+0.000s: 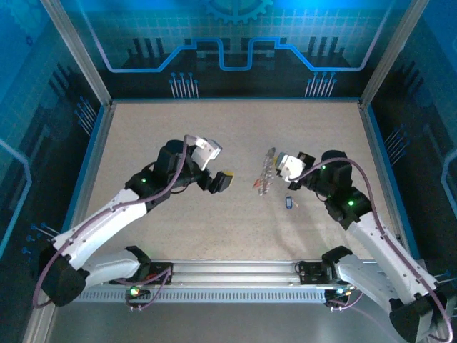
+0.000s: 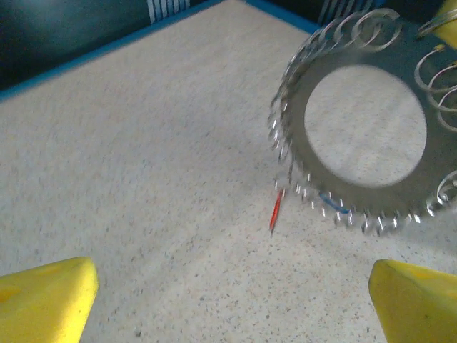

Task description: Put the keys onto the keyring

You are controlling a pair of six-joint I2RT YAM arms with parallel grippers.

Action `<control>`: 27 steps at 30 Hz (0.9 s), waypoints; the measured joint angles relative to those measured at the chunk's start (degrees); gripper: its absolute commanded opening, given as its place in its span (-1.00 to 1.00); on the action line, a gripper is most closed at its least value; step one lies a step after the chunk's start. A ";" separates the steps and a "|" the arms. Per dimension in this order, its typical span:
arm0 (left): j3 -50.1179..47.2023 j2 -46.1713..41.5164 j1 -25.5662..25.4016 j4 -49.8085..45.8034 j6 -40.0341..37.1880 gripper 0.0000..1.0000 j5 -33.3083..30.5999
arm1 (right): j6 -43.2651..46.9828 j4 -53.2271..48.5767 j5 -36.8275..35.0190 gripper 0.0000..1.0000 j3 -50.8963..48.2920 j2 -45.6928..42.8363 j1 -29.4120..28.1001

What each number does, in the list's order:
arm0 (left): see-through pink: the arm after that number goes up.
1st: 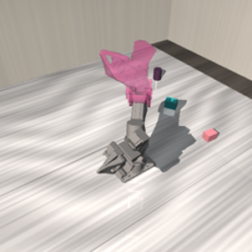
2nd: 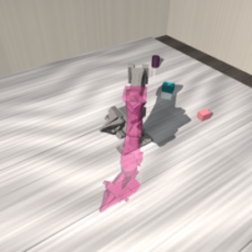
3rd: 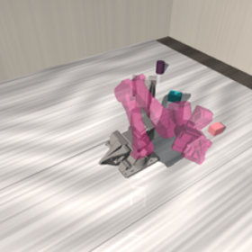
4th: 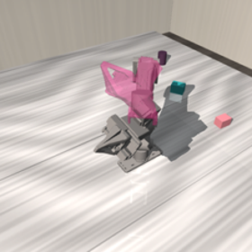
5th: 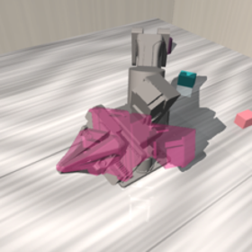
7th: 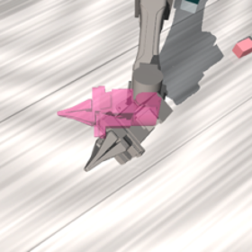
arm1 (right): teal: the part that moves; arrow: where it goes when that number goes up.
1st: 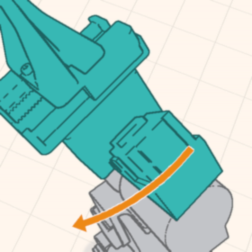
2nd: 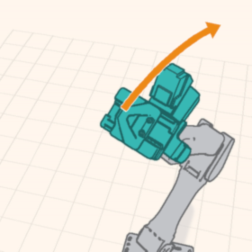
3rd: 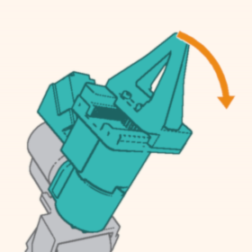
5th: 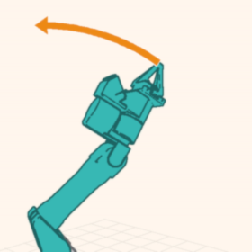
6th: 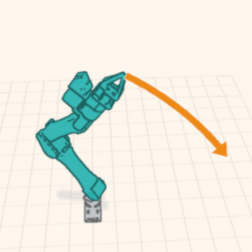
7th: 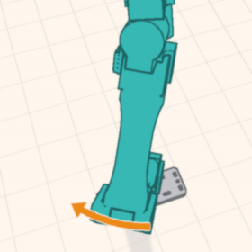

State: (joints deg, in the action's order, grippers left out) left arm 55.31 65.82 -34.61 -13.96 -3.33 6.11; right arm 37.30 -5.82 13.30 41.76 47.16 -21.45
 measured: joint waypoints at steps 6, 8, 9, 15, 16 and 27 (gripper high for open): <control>4.52 8.31 -0.09 -1.53 11.54 0.95 0.39 | -11.47 9.44 -0.83 -1.00 -6.58 -3.13 8.28; 4.61 10.99 -0.81 -0.90 14.01 0.93 1.40 | -15.04 11.69 -0.92 -1.00 -8.07 -3.85 10.47; 4.72 12.20 -1.40 -0.68 14.51 0.91 1.77 | -16.61 12.48 -0.98 -1.00 -8.52 -4.11 11.26; 10.71 21.90 -8.83 0.57 15.43 0.74 4.46 | -27.23 16.00 -2.69 -1.00 -10.32 -5.20 18.49; 12.48 23.80 -9.99 0.79 15.37 0.62 5.16 | -28.94 16.61 -2.86 -1.00 -10.49 -5.20 20.04; 28.70 47.21 -15.74 1.07 21.70 0.30 7.91 | -41.03 21.14 -9.33 -1.00 -11.87 -4.66 28.87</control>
State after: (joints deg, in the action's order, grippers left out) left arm 84.01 113.03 -50.35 -12.88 18.37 14.02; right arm -3.73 15.31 3.97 29.89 42.50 7.42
